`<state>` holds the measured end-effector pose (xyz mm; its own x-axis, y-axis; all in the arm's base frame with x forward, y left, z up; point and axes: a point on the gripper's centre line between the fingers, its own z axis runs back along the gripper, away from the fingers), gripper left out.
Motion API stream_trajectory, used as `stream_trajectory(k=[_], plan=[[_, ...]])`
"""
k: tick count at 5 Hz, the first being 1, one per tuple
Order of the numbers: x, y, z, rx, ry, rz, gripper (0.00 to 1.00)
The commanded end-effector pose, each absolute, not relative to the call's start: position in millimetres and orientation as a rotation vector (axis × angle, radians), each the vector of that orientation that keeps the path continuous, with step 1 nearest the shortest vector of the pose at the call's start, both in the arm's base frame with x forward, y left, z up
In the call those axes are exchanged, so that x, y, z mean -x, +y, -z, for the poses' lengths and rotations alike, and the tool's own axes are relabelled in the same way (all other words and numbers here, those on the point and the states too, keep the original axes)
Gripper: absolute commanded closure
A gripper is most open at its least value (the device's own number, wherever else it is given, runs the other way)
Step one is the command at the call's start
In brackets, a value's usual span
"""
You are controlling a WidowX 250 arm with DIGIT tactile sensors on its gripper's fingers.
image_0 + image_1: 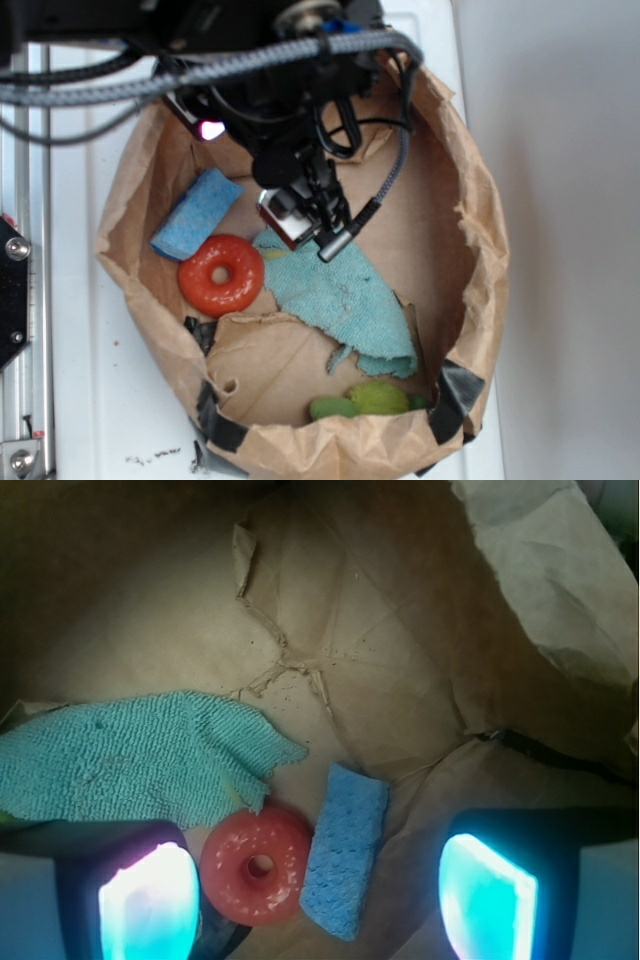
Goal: Grab the blue sponge.
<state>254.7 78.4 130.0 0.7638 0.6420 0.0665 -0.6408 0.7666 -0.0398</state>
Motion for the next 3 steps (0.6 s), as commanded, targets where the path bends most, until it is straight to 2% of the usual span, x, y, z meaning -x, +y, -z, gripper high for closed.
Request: stream_trajectory(k=[1,2,3], plan=[[-249.9,91.0,-144.9,0.016,-0.131,-0.719,0.0],[-249.9,91.0,-144.9,0.016,-0.131,-0.719,0.0],[-238.9,84.6,-129.1,0.045,-0.167,-0.686,0.0]])
